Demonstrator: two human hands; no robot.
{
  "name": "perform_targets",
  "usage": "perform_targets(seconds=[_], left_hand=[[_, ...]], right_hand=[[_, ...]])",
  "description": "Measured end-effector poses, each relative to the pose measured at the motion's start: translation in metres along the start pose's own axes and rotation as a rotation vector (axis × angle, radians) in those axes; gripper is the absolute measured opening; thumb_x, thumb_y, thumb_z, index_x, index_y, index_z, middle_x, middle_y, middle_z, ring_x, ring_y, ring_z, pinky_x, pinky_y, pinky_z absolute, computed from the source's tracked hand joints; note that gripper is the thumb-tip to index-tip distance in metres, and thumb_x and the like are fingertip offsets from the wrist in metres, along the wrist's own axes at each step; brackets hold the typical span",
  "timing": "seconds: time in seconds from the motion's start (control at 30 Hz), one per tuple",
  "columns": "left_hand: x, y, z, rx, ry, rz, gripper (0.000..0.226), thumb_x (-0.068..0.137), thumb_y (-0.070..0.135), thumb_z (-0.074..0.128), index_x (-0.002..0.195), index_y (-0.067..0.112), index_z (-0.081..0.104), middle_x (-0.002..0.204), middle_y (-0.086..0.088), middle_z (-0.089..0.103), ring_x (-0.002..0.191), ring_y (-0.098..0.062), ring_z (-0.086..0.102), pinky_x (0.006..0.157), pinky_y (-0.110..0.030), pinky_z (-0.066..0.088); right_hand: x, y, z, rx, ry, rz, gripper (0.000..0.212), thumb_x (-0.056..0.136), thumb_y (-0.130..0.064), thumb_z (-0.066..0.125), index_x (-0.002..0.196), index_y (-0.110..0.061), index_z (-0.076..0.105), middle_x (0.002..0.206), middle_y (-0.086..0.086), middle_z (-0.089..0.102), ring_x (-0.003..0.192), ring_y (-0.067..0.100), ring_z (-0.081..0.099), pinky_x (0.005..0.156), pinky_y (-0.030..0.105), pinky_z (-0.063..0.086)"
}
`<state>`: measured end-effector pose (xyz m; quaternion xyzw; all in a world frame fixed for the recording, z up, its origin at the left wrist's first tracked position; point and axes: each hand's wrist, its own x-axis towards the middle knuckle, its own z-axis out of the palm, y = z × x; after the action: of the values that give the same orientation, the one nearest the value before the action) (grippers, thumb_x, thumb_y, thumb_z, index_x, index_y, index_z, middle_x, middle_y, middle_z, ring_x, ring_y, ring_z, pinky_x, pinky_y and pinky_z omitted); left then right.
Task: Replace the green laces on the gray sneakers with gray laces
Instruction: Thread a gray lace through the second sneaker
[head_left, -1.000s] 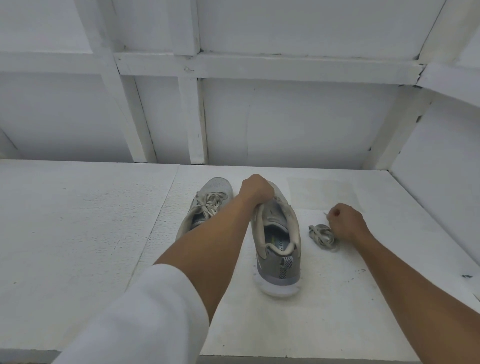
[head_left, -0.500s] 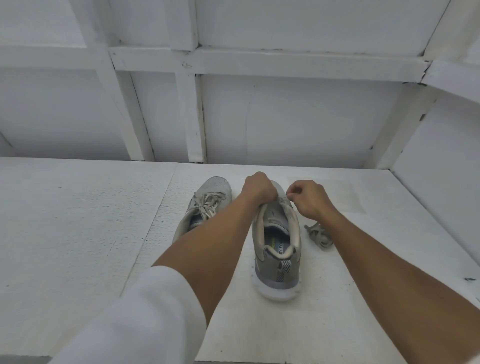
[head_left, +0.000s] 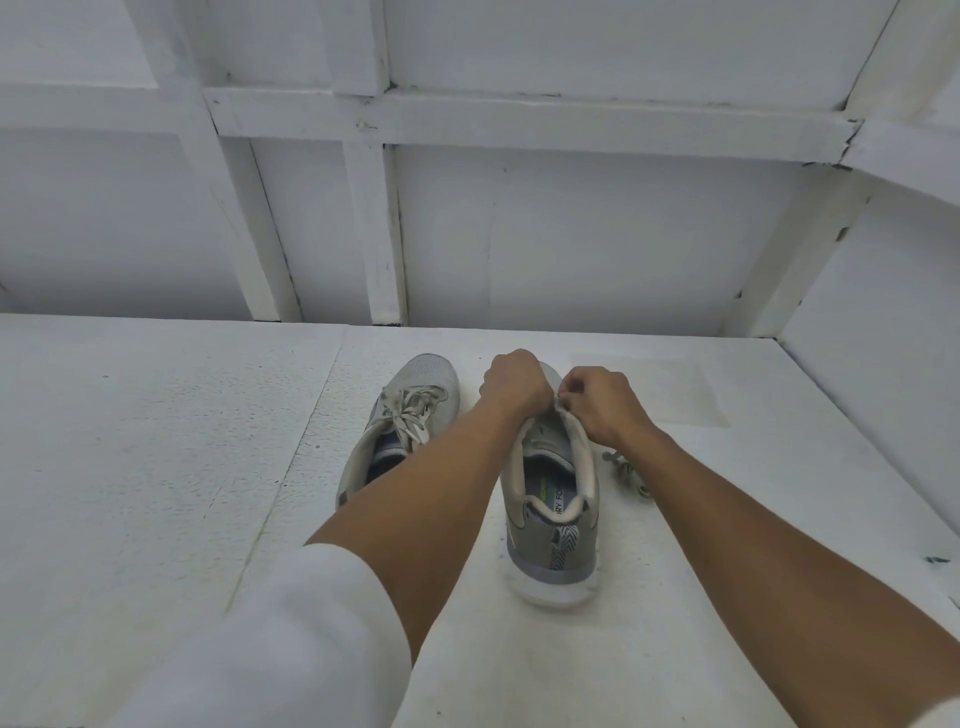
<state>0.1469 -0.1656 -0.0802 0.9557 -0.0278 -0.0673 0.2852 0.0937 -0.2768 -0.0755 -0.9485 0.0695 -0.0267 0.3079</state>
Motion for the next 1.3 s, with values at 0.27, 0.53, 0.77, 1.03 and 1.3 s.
perform_targets(seconds=[0.27,0.53,0.77,1.03,1.3], left_hand=[[-0.008,0.001,0.003,0.048,-0.005,0.000,0.019,0.080,0.016,0.064,0.095,0.008,0.057,0.112,-0.015,0.063,0.106,-0.031,0.059,0.082,-0.034,0.049],[-0.009,0.002,-0.020,-0.032,-0.077,0.020,0.023,0.092,0.016,0.057,0.109,0.001,0.060,0.117,-0.014,0.062,0.108,-0.029,0.059,0.085,-0.031,0.047],[0.013,-0.012,-0.082,-0.257,-0.182,-0.054,0.041,0.088,0.023,0.071,0.118,-0.001,0.060,0.124,-0.010,0.060,0.111,-0.027,0.061,0.084,-0.041,0.057],[0.006,0.001,-0.088,-0.164,-0.180,0.132,0.027,0.077,0.028,0.081,0.099,0.012,0.076,0.087,-0.006,0.065,0.075,-0.022,0.053,0.067,-0.027,0.046],[-0.007,0.000,-0.078,-0.327,-0.256,-0.006,0.032,0.093,0.029,0.064,0.111,0.002,0.064,0.095,-0.006,0.064,0.073,-0.020,0.061,0.074,-0.032,0.056]], right_hand=[[0.000,0.002,0.000,0.067,0.028,0.062,0.016,0.092,-0.015,0.063,0.093,-0.006,0.075,0.095,0.010,0.071,0.080,0.018,0.057,0.071,0.023,0.038],[0.003,0.005,-0.005,-0.029,-0.073,0.126,0.025,0.095,-0.013,0.054,0.087,0.003,0.072,0.094,0.018,0.070,0.089,0.033,0.063,0.068,0.032,0.044],[0.000,0.005,-0.008,-0.046,-0.097,0.108,0.018,0.094,-0.016,0.060,0.099,-0.006,0.074,0.106,0.015,0.070,0.098,0.028,0.063,0.079,0.027,0.045],[0.000,-0.020,-0.022,0.472,-0.056,-0.054,0.010,0.094,-0.017,0.060,0.098,-0.015,0.069,0.093,-0.007,0.068,0.084,0.003,0.059,0.070,0.019,0.042],[0.001,-0.016,-0.013,0.427,-0.014,0.001,0.011,0.083,-0.016,0.060,0.073,-0.016,0.065,0.075,-0.002,0.066,0.071,0.013,0.055,0.067,0.029,0.043]])
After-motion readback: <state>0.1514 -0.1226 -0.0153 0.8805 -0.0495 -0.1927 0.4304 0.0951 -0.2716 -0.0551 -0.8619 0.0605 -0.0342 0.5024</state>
